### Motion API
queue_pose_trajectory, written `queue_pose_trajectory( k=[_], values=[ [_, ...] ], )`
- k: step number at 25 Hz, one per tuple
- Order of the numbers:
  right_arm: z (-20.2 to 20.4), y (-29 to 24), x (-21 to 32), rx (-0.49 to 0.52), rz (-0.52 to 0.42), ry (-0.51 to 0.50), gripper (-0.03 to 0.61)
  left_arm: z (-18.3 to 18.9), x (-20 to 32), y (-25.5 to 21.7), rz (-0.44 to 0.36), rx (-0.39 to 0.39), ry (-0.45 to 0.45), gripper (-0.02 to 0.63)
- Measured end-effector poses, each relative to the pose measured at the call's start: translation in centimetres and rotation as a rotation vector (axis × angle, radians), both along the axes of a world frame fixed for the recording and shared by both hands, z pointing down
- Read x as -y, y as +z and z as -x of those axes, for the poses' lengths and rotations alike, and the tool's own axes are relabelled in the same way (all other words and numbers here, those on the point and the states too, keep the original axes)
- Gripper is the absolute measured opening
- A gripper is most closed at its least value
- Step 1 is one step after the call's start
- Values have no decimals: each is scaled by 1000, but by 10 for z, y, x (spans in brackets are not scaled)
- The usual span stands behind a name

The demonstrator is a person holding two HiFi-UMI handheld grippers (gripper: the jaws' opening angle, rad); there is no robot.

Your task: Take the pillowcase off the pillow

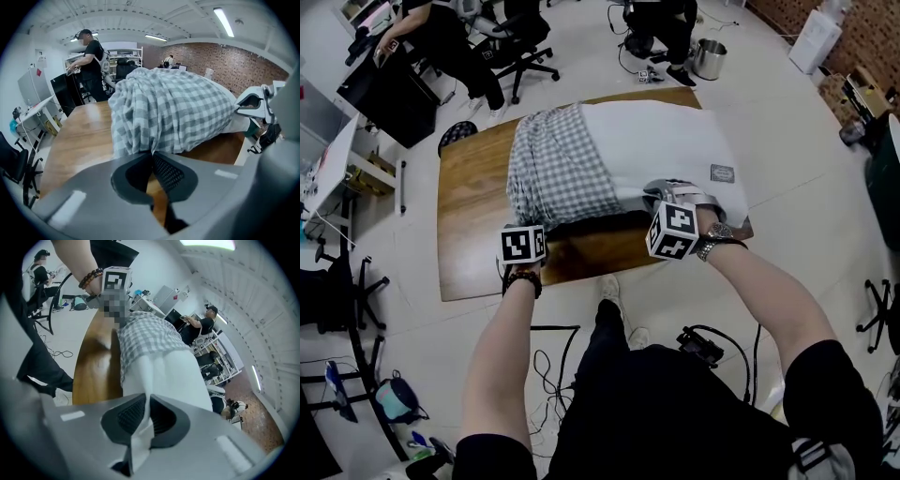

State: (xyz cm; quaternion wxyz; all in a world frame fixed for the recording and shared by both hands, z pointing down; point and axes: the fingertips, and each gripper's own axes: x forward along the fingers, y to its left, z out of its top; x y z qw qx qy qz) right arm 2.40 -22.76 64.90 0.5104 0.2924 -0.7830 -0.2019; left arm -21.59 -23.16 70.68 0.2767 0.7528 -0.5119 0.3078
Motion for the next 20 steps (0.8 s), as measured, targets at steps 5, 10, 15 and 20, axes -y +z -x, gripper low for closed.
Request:
queue_pose_trajectory(
  k=[5, 10, 15, 20],
  values=[
    [-19, -7, -4, 0, -3, 12, 18, 19, -2, -10, -8, 11, -36, 8],
    [-51, -9, -7, 1, 15, 69, 17, 62, -9, -10, 3, 22, -121, 8],
    [-67, -16, -13, -6, 21, 90, 18, 85, -9, -19, 0, 37, -153, 8],
    [-81, -12, -21, -11, 38, 109, 18, 102, -13, -25, -4, 55, -189, 8]
  ],
)
